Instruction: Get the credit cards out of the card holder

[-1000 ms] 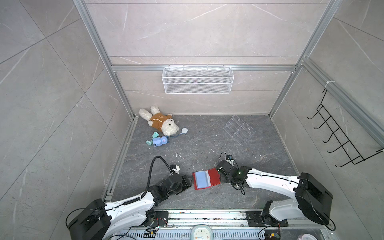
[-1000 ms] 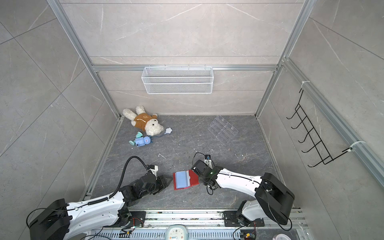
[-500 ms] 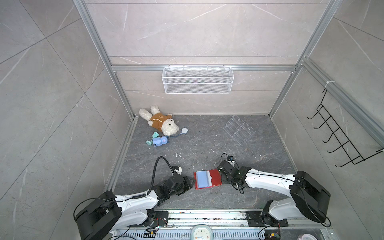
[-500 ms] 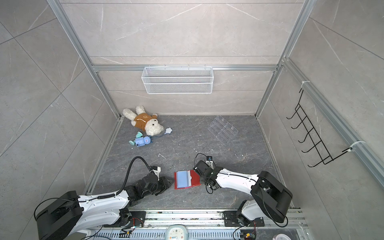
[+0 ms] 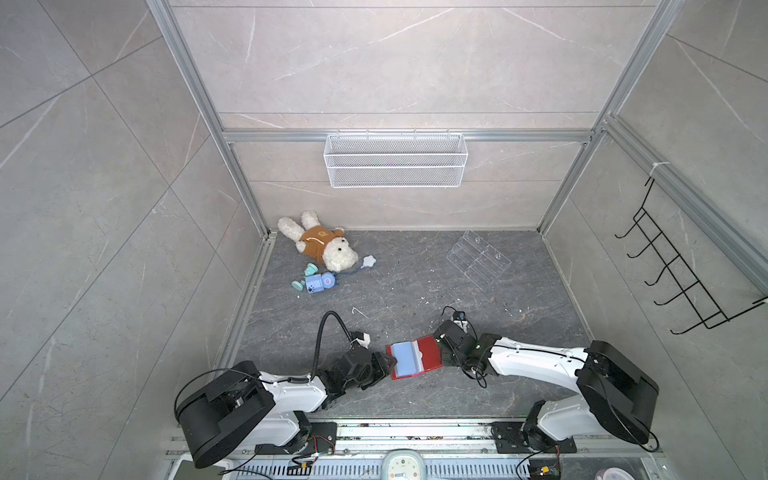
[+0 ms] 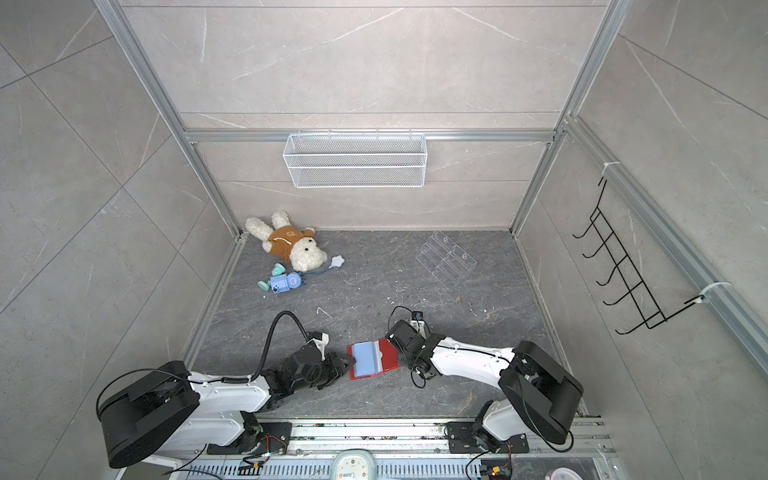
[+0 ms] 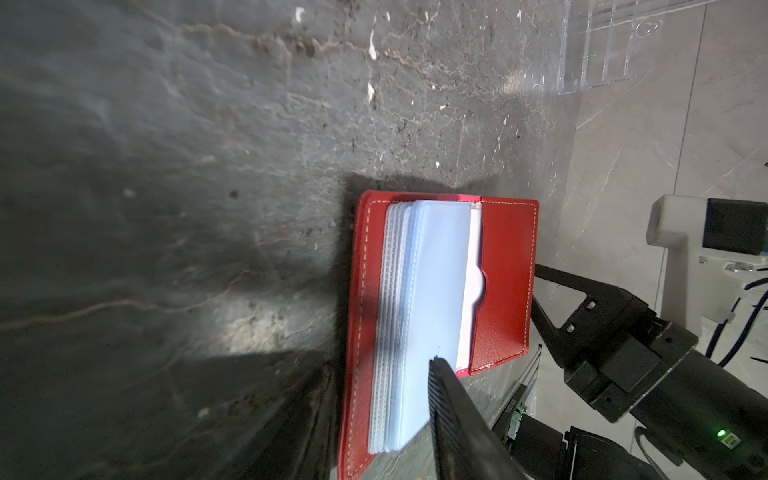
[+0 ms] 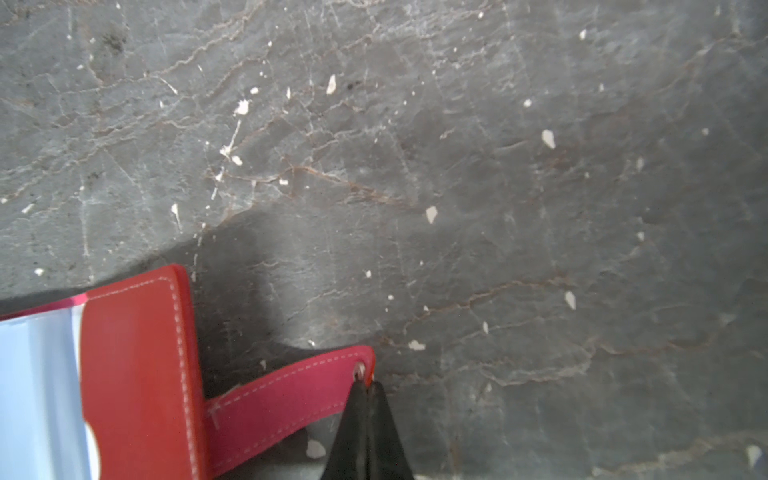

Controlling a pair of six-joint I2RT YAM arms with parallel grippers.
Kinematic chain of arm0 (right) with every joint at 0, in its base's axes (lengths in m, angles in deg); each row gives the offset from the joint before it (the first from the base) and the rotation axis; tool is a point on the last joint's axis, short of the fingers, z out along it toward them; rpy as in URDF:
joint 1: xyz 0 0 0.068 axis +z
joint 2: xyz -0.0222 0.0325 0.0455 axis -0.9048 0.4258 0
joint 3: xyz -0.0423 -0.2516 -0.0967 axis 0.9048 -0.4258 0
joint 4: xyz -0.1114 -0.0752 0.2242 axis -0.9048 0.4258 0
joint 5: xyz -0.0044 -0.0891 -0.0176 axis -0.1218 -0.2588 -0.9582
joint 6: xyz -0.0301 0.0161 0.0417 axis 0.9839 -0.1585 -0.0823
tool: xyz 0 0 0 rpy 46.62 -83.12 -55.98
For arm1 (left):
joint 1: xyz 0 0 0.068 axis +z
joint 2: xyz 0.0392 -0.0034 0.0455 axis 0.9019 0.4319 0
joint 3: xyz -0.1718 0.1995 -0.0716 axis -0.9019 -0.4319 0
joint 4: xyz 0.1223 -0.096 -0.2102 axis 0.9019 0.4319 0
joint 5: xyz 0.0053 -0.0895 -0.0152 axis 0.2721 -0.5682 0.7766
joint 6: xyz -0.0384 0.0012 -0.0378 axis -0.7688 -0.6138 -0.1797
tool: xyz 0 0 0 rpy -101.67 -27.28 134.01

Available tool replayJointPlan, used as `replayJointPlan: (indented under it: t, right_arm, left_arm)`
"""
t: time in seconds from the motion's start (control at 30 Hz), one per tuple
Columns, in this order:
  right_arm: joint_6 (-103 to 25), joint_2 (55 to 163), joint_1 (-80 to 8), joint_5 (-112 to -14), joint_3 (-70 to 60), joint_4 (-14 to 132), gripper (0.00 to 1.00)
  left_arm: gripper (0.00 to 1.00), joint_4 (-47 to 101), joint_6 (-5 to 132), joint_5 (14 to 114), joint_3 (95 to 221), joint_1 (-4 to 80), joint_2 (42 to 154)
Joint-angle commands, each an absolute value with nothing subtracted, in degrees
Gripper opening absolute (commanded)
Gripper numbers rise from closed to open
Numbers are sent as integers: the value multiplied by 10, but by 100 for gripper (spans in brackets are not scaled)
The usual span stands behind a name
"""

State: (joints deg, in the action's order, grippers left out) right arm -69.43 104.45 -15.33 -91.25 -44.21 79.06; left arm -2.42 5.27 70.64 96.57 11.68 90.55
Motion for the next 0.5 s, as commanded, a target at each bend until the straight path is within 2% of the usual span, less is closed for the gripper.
replayJointPlan:
  t: [0.0, 0.27, 0.47]
  right_arm:
    - [-696, 1059, -155, -897, -454, 793, 0]
    - [-693, 1055, -155, -893, -459, 786, 0]
    - [-689, 1054, -155, -882, -461, 773, 0]
  left_arm:
    - [35, -60, 55, 701, 965, 119, 919]
    - [18, -53, 67, 723, 953, 118, 864]
    - [9, -53, 80, 713, 963, 118, 871]
